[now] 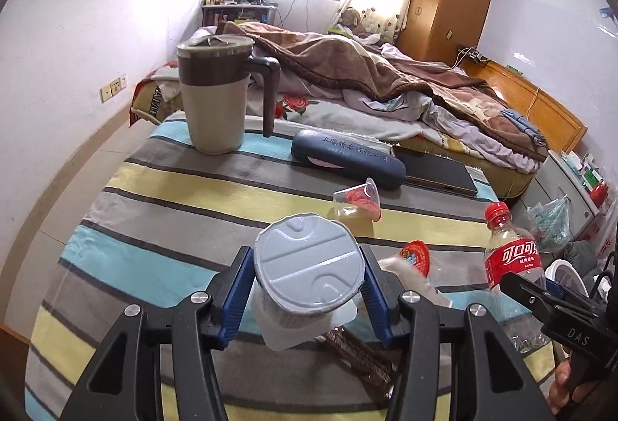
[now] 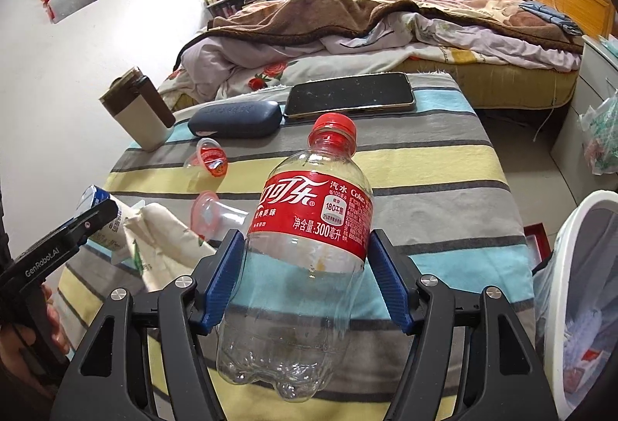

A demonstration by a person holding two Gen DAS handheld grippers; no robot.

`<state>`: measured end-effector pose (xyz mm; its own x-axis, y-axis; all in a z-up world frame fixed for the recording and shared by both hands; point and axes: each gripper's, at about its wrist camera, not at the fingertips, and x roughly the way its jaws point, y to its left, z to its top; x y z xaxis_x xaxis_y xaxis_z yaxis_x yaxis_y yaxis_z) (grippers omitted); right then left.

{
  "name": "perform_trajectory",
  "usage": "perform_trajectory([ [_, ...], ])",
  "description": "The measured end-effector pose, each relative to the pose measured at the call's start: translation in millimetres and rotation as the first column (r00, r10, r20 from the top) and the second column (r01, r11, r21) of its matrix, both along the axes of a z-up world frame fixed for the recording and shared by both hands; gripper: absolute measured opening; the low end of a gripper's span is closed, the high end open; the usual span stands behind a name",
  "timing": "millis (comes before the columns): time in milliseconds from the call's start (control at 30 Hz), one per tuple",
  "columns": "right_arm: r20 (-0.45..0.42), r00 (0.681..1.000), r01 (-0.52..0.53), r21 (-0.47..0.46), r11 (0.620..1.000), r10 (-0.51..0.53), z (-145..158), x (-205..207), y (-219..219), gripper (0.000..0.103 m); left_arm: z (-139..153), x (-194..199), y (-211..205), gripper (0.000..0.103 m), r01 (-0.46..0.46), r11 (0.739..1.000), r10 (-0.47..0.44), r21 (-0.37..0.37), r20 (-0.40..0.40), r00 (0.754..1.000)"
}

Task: Collect trash
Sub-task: 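Carry the yogurt cup and Coca-Cola bottle over the white trash bin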

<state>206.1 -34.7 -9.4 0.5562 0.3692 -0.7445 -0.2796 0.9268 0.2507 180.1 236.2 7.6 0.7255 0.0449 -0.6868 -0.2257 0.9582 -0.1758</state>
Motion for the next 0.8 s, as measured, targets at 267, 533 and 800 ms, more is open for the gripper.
perform_trajectory([
  [267,0.024,1.0,-0.009,0.006,1.0,0.009,10.4,-15.8,-8.3,0.067,16.5,-24.2,-12.1,0.053,0.008,1.0,-0.009,0.012,0.029,1.0],
  [533,0.041,0.999,0.0,0.002,1.0,0.0,17.6,-30.8,-21.0,0.067,30.0,-42.0,-43.1,0.053,0.065,0.997,-0.067,0.038,0.051,0.996],
  [800,0.065,0.997,0.039,-0.002,0.999,-0.038,23.4,-43.3,-43.9,0.067,37.0,-50.8,-78.9,0.053,0.117,0.992,-0.121,0.053,0.065,0.991],
])
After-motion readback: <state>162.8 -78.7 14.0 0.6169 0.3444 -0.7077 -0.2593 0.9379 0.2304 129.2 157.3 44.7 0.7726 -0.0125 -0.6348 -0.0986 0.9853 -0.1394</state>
